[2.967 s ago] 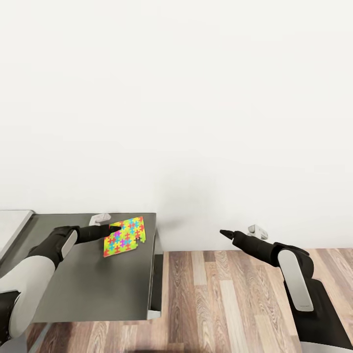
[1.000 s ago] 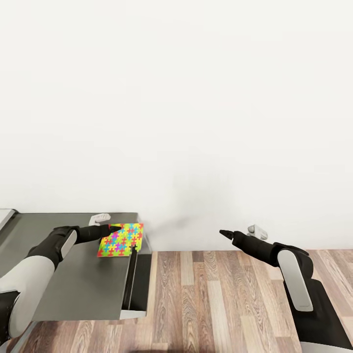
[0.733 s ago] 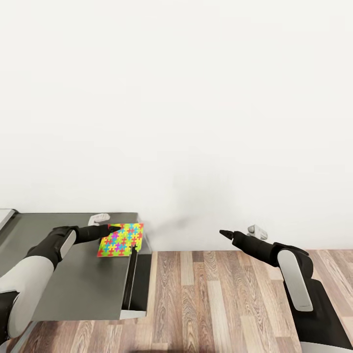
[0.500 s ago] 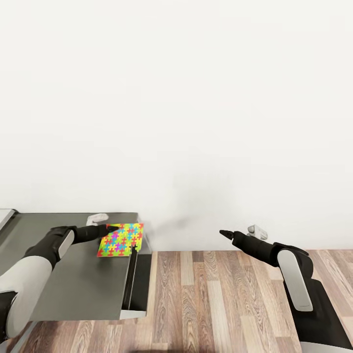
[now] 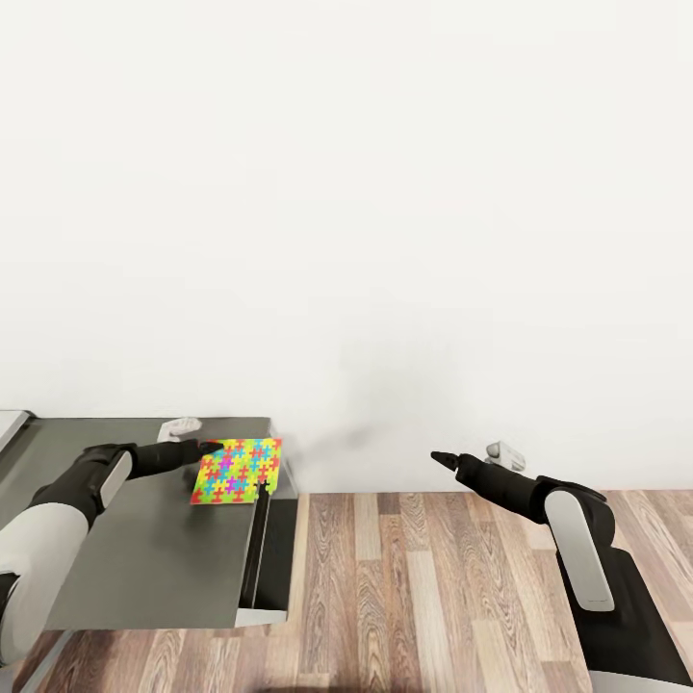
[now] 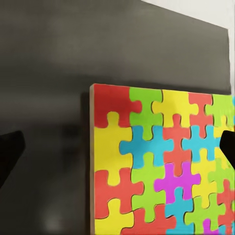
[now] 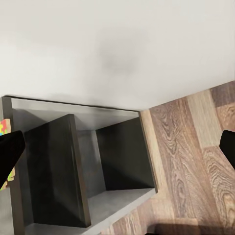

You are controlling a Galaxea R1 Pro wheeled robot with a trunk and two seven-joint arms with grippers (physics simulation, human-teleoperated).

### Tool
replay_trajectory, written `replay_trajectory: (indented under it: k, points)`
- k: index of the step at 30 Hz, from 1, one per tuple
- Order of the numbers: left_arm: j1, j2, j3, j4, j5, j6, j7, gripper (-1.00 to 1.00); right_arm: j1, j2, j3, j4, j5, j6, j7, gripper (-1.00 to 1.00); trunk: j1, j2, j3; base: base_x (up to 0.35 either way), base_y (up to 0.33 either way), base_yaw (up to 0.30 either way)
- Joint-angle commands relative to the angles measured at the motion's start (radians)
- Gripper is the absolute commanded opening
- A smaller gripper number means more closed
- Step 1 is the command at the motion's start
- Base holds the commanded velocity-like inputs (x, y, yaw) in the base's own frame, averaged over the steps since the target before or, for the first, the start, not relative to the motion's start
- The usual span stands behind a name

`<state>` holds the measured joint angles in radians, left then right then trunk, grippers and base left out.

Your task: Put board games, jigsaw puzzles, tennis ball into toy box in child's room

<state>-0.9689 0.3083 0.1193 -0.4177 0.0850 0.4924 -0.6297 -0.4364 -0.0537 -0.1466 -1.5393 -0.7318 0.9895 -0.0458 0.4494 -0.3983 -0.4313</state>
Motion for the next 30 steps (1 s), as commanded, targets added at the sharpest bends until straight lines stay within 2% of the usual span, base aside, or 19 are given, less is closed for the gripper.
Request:
replay_trajectory:
  k: [1, 4, 6, 11, 13, 14, 16, 19, 25, 30]
  points:
    - [-0.001, 0.003, 0.006, -0.001, 0.008, 0.009, -0.013, 1.00, 0.000, 0.000, -0.001, -0.001, -0.006, 0.005, -0.005, 1.00, 0.001, -0.002, -0.002, 0.000, 0.000, 0.000]
    - [-0.001, 0.014, 0.020, -0.002, 0.007, 0.009, -0.055, 1.00, -0.001, 0.000, -0.001, -0.001, -0.006, 0.005, -0.005, 1.00, 0.001, -0.002, -0.002, 0.000, 0.000, 0.000]
    - [-0.001, 0.033, 0.036, -0.003, 0.007, 0.010, -0.107, 1.00, 0.000, 0.001, -0.001, 0.000, -0.006, 0.004, -0.005, 1.00, 0.001, -0.002, -0.002, 0.000, 0.000, 0.000]
    - [-0.001, 0.089, 0.067, -0.004, 0.007, 0.019, -0.278, 1.00, -0.001, 0.001, 0.001, 0.002, -0.004, 0.003, -0.005, 1.00, 0.001, -0.002, -0.002, 0.000, 0.000, 0.000]
    - [-0.001, 0.100, 0.071, -0.004, 0.007, 0.022, -0.323, 1.00, 0.000, 0.001, 0.000, 0.002, -0.004, 0.003, -0.005, 1.00, 0.001, -0.002, -0.002, 0.000, 0.000, 0.000]
    - [-0.001, 0.112, 0.074, -0.004, 0.006, 0.024, -0.368, 1.00, 0.000, 0.001, 0.001, 0.002, -0.004, 0.003, -0.005, 1.00, 0.001, -0.002, -0.002, 0.000, 0.000, 0.000]
    - [-0.001, 0.123, 0.076, -0.004, 0.006, 0.025, -0.413, 1.00, -0.001, 0.001, 0.000, 0.003, -0.004, 0.002, -0.005, 1.00, 0.001, -0.002, -0.002, 0.000, 0.000, 0.000]
    - [-0.001, 0.146, 0.078, -0.004, 0.006, 0.030, -0.515, 1.00, -0.001, 0.002, 0.001, 0.005, -0.004, 0.001, -0.005, 1.00, 0.001, -0.002, -0.002, 0.000, 0.000, 0.000]
    - [0.000, 0.161, 0.078, -0.004, 0.006, 0.042, -0.642, 1.00, -0.001, 0.019, 0.005, 0.016, -0.002, -0.021, -0.005, 1.00, 0.001, -0.002, -0.002, 0.000, 0.000, 0.000]
    - [0.001, 0.165, 0.077, -0.004, 0.006, 0.046, -0.743, 1.00, -0.001, 0.034, 0.070, 0.085, -0.004, -0.065, -0.005, 1.00, 0.001, -0.002, -0.002, 0.000, 0.000, 0.000]
